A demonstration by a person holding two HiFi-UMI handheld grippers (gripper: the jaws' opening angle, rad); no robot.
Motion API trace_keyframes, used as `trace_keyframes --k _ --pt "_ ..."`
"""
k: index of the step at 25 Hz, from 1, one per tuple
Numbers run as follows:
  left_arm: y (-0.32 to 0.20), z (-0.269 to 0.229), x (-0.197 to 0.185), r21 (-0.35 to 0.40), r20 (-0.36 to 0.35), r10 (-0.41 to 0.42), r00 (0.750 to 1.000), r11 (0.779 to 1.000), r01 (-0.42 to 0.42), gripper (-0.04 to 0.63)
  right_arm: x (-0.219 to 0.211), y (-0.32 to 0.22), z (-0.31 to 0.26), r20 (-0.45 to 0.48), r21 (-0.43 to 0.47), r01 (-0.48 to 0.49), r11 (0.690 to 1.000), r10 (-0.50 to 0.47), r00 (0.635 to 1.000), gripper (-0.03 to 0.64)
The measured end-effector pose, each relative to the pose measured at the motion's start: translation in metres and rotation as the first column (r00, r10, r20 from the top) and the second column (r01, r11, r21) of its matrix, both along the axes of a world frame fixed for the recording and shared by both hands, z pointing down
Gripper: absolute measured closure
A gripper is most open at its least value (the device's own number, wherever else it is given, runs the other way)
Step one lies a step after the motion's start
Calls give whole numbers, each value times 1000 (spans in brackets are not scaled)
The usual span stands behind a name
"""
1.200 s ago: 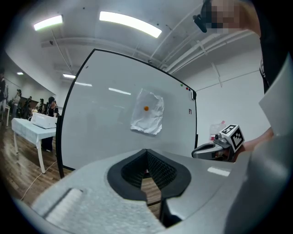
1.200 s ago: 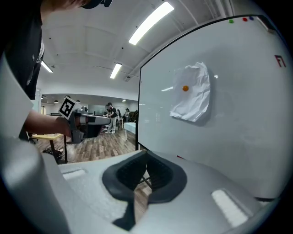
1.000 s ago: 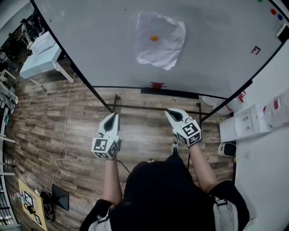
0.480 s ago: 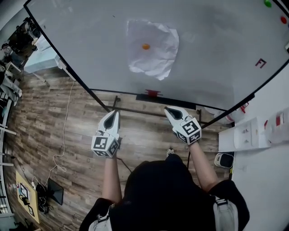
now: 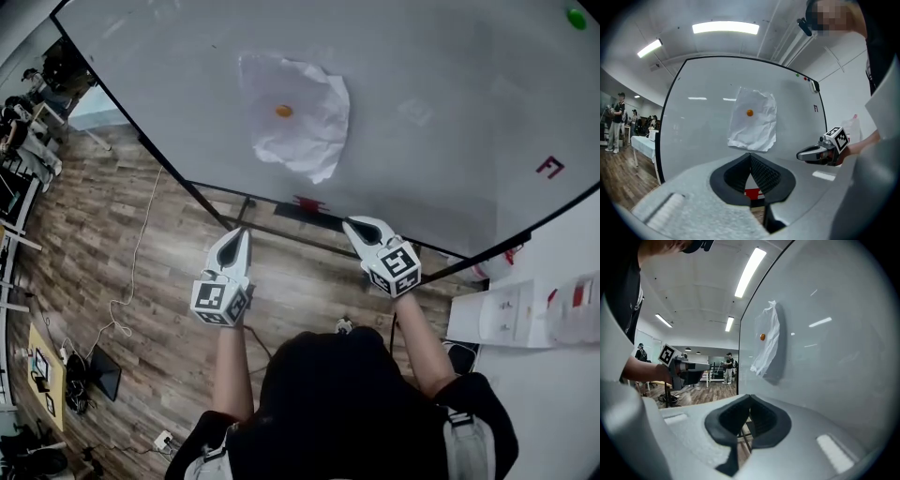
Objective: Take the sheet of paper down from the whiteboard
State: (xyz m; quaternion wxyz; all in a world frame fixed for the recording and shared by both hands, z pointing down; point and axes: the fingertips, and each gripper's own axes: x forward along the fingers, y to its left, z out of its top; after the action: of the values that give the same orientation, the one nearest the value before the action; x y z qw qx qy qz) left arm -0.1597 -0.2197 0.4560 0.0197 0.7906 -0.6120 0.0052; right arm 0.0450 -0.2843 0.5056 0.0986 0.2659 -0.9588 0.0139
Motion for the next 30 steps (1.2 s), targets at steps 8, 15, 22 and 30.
trace_keyframes --k 8,15,22,30 --pt "-7 -8 30 10 28 -45 999 999 45 584 17 -14 -2 31 11 76 997 -76 997 614" --pt "-29 -17 54 8 12 -18 1000 1000 18 584 22 -28 -13 47 28 71 997 -72 996 614" --pt "-68 -23 40 53 48 86 995 995 -88 584 8 -49 -34 120 23 13 1000 -15 993 614" --pt "-113 -54 23 125 90 159 983 978 -170 584 -15 -79 -75 224 30 -46 998 38 974 614"
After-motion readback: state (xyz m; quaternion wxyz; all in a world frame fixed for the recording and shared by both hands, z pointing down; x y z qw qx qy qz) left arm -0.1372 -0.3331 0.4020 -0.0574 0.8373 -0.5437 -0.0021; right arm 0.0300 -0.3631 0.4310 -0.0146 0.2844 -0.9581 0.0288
